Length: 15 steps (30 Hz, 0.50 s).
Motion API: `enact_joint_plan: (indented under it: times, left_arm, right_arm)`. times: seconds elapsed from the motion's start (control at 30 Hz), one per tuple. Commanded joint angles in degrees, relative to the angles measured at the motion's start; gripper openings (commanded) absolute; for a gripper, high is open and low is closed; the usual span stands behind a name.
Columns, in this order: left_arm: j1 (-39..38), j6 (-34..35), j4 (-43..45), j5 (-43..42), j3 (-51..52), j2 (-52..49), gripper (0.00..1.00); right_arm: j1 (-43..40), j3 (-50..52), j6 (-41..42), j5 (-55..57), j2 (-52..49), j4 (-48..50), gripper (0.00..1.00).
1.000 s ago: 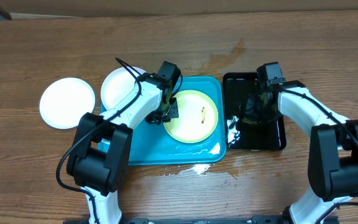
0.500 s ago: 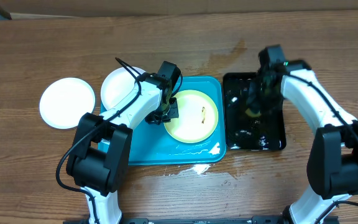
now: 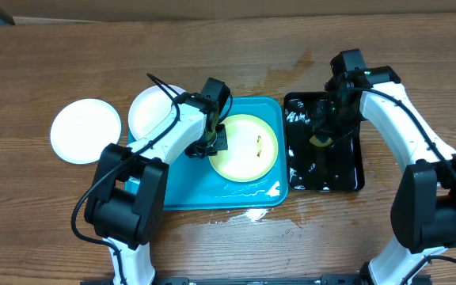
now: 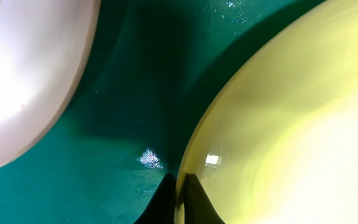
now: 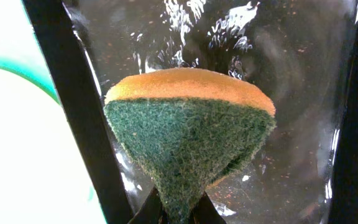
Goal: Clean dirty plates on tray and stack at the side
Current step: 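Grasp the sponge with the right gripper and rub it in the black tray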
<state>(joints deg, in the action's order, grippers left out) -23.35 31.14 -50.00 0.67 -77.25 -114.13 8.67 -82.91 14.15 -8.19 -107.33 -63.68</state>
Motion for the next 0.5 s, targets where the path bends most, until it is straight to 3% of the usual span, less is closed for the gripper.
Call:
enact_joint_plan:
  times: [0.0,0.47]
  left_arm:
    - [0.09,-0.87,-0.42,0.79,0.72,-0.55,0.04]
    - [0.09,-0.94,-0.76,0.79,0.72,-0.55,0.04]
  right_arm:
    - [-0.07,-0.83,-1.18,-2.23,0.7,-0.11,0.04]
    - [-0.04,-1.77,-1.09,-4.24,1.03,-7.63,0.04]
